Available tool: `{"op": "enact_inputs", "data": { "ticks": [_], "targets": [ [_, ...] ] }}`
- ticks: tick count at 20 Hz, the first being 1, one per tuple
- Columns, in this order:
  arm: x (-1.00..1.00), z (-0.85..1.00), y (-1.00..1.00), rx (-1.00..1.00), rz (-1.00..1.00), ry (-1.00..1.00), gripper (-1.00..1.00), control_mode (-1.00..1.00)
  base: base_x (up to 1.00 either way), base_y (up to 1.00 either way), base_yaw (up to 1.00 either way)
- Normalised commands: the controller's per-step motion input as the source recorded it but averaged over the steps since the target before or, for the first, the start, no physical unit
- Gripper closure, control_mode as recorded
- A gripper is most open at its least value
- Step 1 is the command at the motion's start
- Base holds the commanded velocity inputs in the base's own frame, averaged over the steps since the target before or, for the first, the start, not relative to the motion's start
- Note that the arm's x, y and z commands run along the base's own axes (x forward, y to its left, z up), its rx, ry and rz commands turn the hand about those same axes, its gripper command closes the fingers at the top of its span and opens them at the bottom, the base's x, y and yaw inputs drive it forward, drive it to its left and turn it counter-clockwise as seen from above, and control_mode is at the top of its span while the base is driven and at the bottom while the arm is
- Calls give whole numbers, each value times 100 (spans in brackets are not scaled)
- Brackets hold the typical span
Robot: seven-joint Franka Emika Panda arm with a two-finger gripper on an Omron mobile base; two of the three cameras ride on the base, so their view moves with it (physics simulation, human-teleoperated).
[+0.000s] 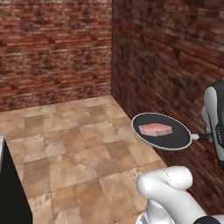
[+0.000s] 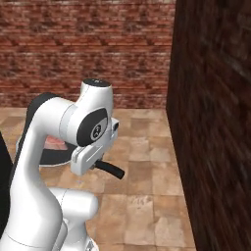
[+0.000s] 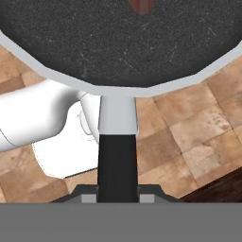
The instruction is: Pick up the pan with the steak in it and place it on the dining table. Then place the steak on the plate.
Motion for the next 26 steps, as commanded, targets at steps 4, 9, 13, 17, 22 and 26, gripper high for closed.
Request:
{"op": "enact_inputs", "data": {
  "ticks": [4, 9, 13, 17, 22, 26],
  "targets": [
    [0, 0, 0, 0, 0, 0, 100, 100, 100, -3, 0],
    [0, 0, 0, 0, 0, 0, 100, 100, 100, -2, 0],
    [0, 0, 0, 0, 0, 0, 100, 100, 100, 0, 0],
    [0, 0, 0, 0, 0, 0, 100, 100, 100, 0, 0],
    [0, 0, 0, 0, 0, 0, 100, 100, 100, 1, 0],
    [0, 0, 0, 0, 0, 0, 100, 100, 100, 2, 0]
  ]
}}
